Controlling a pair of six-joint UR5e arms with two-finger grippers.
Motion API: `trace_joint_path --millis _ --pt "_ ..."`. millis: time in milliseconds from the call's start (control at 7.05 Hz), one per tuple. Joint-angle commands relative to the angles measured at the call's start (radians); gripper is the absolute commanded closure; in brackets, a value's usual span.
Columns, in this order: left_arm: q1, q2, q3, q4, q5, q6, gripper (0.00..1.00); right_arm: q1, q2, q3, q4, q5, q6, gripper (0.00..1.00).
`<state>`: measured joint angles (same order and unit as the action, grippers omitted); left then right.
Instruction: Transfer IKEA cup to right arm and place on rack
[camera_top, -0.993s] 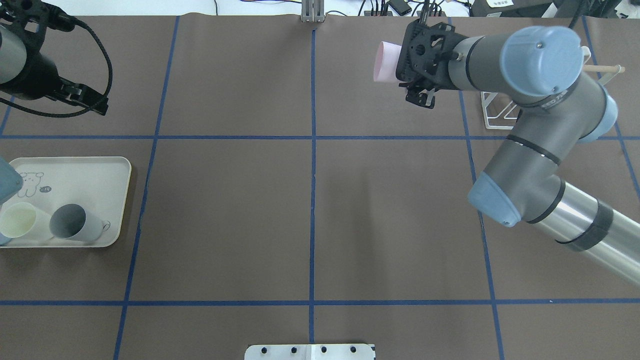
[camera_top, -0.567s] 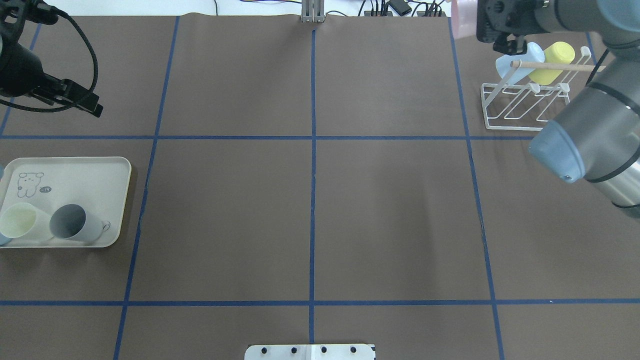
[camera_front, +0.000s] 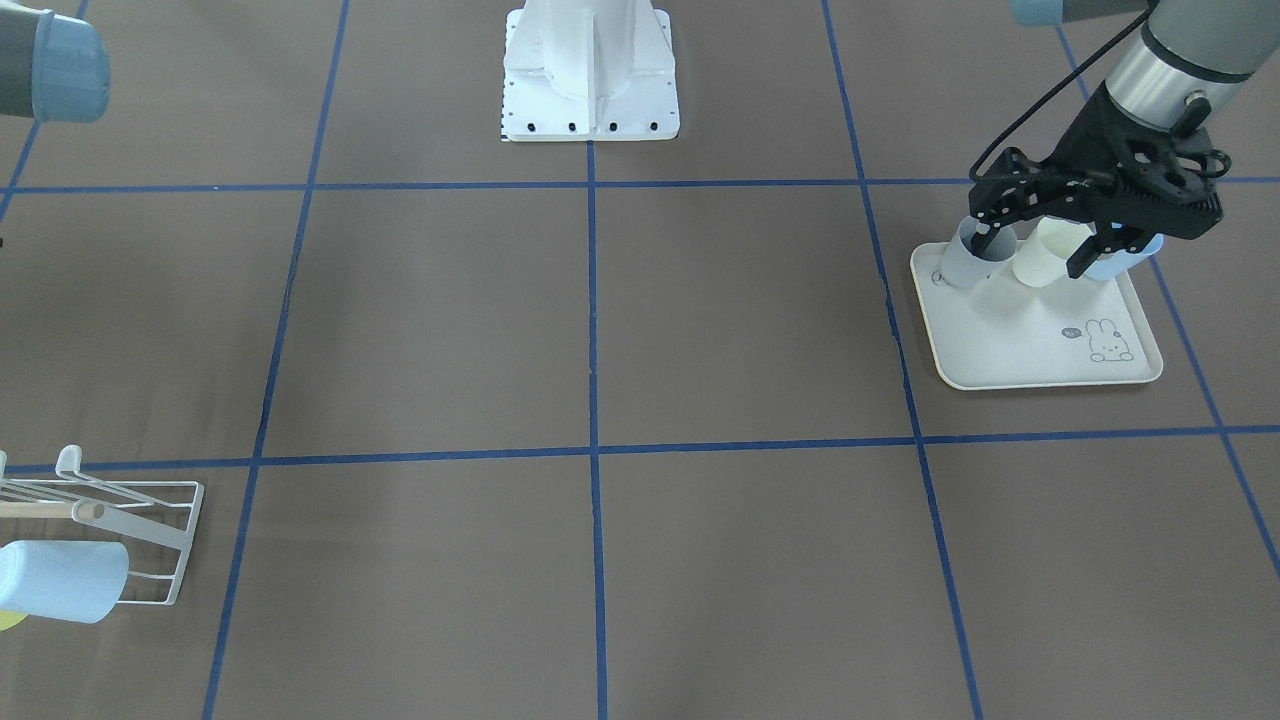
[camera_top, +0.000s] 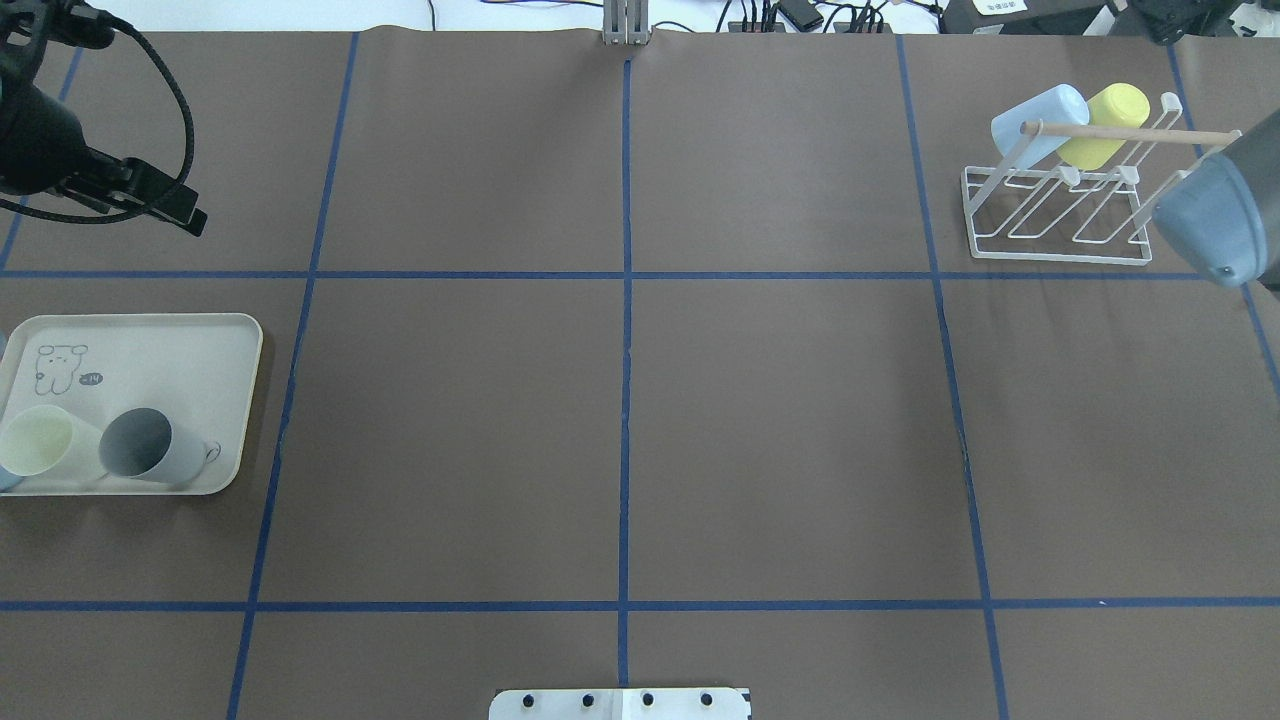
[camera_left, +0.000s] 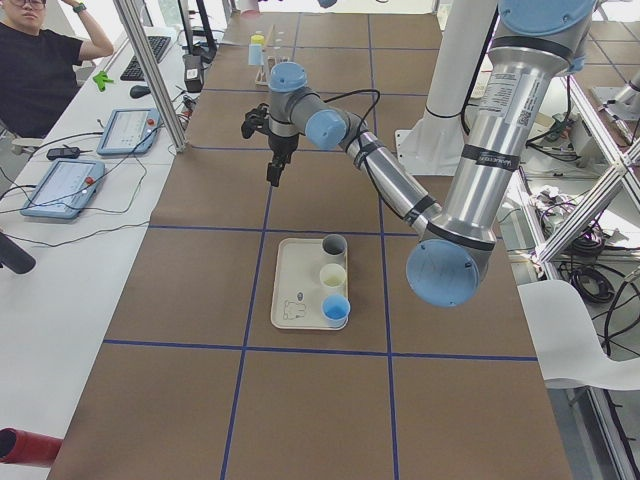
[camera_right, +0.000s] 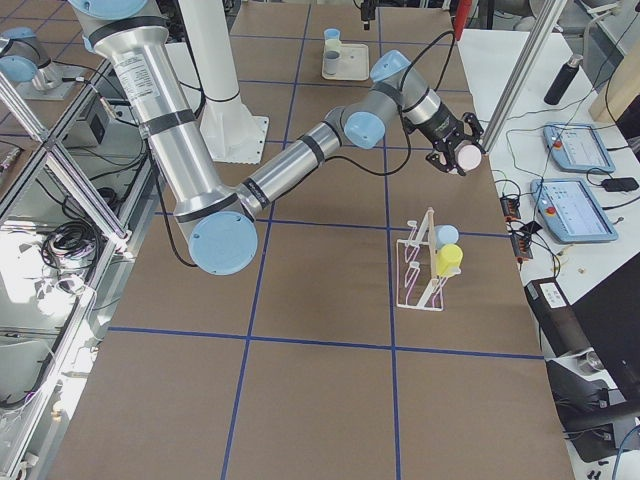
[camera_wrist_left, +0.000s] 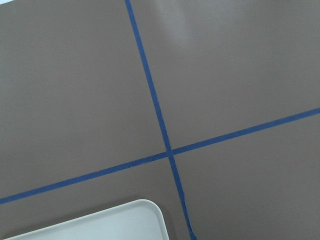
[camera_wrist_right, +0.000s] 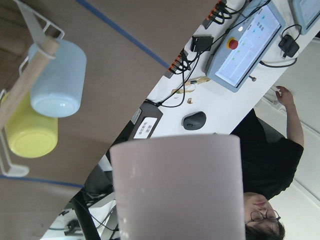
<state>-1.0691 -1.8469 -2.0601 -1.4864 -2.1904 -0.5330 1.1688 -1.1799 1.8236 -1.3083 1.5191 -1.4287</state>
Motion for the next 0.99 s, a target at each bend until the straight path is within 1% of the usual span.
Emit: trace_joint_path --millis 0,142,284,426,567,851 --pt "0.001 0.000 0.000 0.000 0.000 -0.007 0.00 0.020 -0.018 -0.082 0.044 -0.075 -0.128 1.00" --pt "0.001 0.000 0.000 0.000 0.000 -0.007 0.00 0.022 -0.052 -0.160 0.179 -0.085 -0.156 0.95" --pt "0.003 0.000 0.003 -0.002 0.000 -0.007 0.00 0.020 -0.061 -0.281 0.360 -0.086 -0.192 0.92" --pt "0.003 0.000 0.003 0.000 0.000 -0.007 0.00 0.020 -0.058 -0.387 0.471 -0.092 -0.228 0.92" --pt "0.003 0.000 0.005 0.000 0.000 -0.007 0.00 0.018 -0.054 -0.453 0.530 -0.117 -0.234 0.92" --pt "0.005 0.000 0.006 -0.002 0.000 -0.015 0.00 0.012 -0.064 -0.463 0.540 -0.139 -0.292 0.93"
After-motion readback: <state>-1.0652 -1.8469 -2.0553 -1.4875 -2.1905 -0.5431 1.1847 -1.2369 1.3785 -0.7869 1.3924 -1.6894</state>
